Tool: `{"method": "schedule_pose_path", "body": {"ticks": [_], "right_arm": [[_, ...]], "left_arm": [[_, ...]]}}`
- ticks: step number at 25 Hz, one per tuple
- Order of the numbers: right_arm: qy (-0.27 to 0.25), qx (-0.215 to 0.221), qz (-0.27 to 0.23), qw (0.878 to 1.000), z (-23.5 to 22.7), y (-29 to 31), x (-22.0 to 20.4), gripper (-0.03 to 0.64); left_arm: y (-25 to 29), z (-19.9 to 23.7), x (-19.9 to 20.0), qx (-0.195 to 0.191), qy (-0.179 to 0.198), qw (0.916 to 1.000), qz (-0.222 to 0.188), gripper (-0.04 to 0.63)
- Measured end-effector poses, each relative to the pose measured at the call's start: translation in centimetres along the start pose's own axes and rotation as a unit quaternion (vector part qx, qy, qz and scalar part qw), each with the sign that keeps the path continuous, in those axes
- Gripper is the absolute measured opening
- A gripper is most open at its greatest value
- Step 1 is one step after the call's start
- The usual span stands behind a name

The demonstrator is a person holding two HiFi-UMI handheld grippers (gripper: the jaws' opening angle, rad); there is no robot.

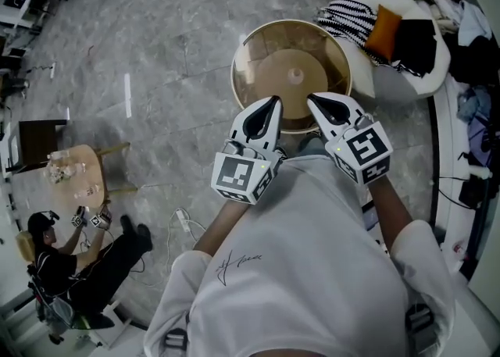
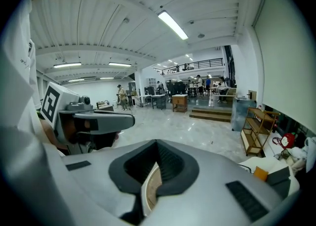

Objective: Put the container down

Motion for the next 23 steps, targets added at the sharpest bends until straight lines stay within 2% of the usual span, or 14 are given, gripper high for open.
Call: {"method": "schedule_pose_path", "body": {"ticks": [23], "right_arm": [[0.004,0.018,0.006,1.000,2.0,-0.5,-0.7,0.015]], "left_arm": [[-1.0,-0.6,-1.4,-0.010,-0.015,0.9997,0.014,0.017]]}}
Point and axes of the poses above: the fingertips, and each gripper's own axes: y forward along the fingers, z to its left, x out of its top, the point moved 2 cm from there along -y, backward along the fingers, and after that the axes turned 3 degrees about -y, right-handed, at the moved point
